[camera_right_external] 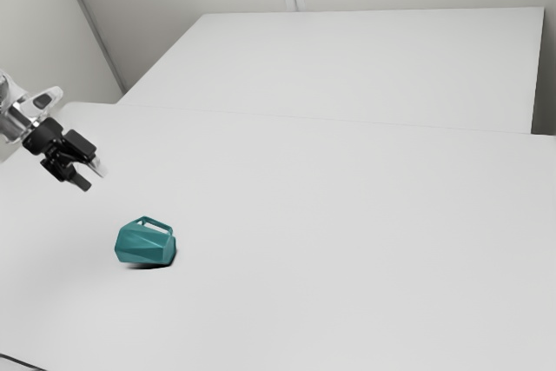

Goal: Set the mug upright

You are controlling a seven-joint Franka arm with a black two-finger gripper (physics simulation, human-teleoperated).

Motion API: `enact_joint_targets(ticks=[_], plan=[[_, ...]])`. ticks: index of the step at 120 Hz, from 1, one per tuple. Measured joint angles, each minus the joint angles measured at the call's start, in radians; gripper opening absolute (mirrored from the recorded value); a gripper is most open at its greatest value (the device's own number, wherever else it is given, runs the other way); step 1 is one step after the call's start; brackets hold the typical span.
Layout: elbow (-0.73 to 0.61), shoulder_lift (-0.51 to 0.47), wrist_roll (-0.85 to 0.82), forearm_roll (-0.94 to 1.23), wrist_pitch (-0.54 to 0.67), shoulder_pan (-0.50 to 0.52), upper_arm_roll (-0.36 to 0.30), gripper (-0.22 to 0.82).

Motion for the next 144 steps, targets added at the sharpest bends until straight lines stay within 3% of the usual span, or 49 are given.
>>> enact_joint_targets(ticks=[28,58,108,116,133,144], plan=[[-0.002,0.140,0.147,-0.058,-0.030,0.052,0.002,0.60],[-0.040,0.214,0.264,-0.153,-0.033,0.073,0.002,0.60],[-0.158,0.234,0.372,-0.330,0.027,0.074,0.002,0.60],[-0.163,0.234,0.383,-0.343,0.032,0.074,0.002,0.50],[-0.168,0.235,0.405,-0.355,0.040,0.073,0.002,0.15],[-0.167,0.234,0.417,-0.358,0.042,0.073,0.002,0.01]])
